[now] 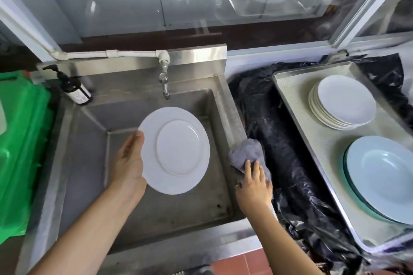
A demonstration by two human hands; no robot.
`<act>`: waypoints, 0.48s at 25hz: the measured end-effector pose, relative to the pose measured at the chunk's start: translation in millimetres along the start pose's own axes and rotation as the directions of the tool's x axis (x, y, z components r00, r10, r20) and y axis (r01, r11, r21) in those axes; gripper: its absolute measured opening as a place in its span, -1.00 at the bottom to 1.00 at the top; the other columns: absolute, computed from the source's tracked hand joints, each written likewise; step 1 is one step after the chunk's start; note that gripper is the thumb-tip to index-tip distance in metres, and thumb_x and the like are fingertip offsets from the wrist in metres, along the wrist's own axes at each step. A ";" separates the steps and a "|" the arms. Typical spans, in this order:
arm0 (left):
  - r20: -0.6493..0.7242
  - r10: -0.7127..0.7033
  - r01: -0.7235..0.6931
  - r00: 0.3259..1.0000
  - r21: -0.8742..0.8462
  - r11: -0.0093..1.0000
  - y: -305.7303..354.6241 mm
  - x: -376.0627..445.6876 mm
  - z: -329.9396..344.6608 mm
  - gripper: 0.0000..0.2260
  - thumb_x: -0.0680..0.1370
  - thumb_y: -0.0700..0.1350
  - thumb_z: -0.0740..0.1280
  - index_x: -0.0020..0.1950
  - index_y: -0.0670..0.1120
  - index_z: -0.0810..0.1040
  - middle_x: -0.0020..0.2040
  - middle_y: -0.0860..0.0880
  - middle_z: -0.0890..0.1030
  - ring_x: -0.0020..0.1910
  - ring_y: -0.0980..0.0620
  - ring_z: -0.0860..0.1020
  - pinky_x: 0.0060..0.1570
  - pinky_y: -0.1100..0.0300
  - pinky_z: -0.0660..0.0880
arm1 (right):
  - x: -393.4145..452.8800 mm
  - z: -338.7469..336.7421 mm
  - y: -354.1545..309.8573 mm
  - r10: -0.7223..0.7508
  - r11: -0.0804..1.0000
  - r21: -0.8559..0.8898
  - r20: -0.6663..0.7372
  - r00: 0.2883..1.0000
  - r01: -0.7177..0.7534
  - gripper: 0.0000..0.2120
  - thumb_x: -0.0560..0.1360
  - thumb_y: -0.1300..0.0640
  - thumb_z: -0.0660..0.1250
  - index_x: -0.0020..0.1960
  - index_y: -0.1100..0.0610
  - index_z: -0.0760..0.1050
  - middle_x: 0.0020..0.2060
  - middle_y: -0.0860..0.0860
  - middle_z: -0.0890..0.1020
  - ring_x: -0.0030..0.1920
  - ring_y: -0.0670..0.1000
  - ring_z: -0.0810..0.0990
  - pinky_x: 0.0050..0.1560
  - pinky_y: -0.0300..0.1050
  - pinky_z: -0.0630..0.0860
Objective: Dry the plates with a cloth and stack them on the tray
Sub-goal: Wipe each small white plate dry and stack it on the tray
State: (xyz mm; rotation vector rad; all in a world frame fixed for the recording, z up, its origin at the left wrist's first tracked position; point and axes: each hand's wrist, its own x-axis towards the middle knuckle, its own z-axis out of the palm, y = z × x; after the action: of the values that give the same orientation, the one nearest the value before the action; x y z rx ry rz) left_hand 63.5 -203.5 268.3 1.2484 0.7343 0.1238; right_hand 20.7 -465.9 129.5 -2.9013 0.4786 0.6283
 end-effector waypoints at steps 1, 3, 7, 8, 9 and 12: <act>0.017 0.011 -0.011 1.000 0.017 1.000 -2.7 0.2 -0.1 -0.88 0.64 -0.02 0.32 0.13 0.04 0.62 0.03 0.11 0.68 0.05 0.06 0.62 0.13 0.07 0.52 | -0.4 9.9 5.5 -0.012 1.000 0.000 0.004 1.000 0.012 -0.26 0.66 -0.12 0.13 0.68 0.06 -0.18 0.67 0.10 -0.07 0.65 0.09 0.01 0.57 0.10 0.14; 0.055 0.038 -0.041 0.998 0.052 0.998 -6.1 1.0 0.0 -0.88 0.65 -0.04 0.31 0.09 0.04 0.64 0.01 0.12 0.69 0.05 0.07 0.61 0.16 0.07 0.50 | 0.5 11.8 7.1 -0.027 0.999 0.028 -0.035 0.999 0.028 -0.24 0.65 -0.10 0.15 0.68 0.06 -0.17 0.67 0.10 -0.08 0.65 0.09 0.02 0.58 0.08 0.10; 0.166 0.208 -0.243 0.964 0.236 0.941 -9.8 -6.1 8.1 -0.84 0.67 -0.06 0.27 -0.02 0.08 0.63 -0.13 0.27 0.66 -0.09 0.30 0.56 0.05 0.20 0.47 | -4.2 -12.4 -5.6 -0.020 0.999 0.043 -0.097 0.995 0.024 -0.34 0.65 -0.07 0.15 0.67 0.06 0.00 0.63 0.13 0.13 0.59 0.15 0.19 0.55 0.08 0.16; 0.221 0.276 -0.335 0.935 0.301 0.893 -9.6 -10.8 10.7 -0.82 0.68 -0.07 0.26 -0.03 0.08 0.62 -0.17 0.30 0.64 -0.16 0.37 0.53 -0.03 0.30 0.45 | -7.7 -21.5 -13.4 -0.026 0.992 0.117 -0.104 0.994 0.038 -0.38 0.65 -0.07 0.18 0.64 0.05 0.09 0.58 0.14 0.26 0.53 0.17 0.30 0.49 0.08 0.25; 0.282 0.339 -0.427 0.898 0.367 0.826 -8.5 -15.0 11.8 -0.82 0.68 -0.06 0.25 -0.03 0.10 0.62 -0.17 0.32 0.64 -0.19 0.40 0.52 -0.09 0.39 0.44 | -11.6 -32.2 -25.2 -0.034 0.960 0.272 -0.116 0.993 0.065 -0.44 0.64 -0.07 0.21 0.59 0.04 0.21 0.46 0.12 0.41 0.42 0.17 0.43 0.39 0.08 0.36; 0.502 0.405 -0.638 0.764 0.490 0.594 -4.2 -25.4 9.9 -0.83 0.66 0.09 0.21 0.11 0.18 0.59 -0.08 0.22 0.68 -0.09 0.27 0.61 -0.05 0.35 0.51 | -23.0 -74.8 -66.6 -0.040 0.622 0.778 -0.083 0.996 0.089 -0.68 0.62 -0.21 0.19 0.21 -0.05 0.54 -0.06 -0.07 0.68 0.07 0.10 0.66 0.05 0.01 0.53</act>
State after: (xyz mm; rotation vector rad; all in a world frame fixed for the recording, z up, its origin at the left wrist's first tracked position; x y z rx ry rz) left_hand 48.4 -224.9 276.9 2.0829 0.0364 0.1460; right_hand 51.5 -411.5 211.1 -2.0704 0.4894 0.2166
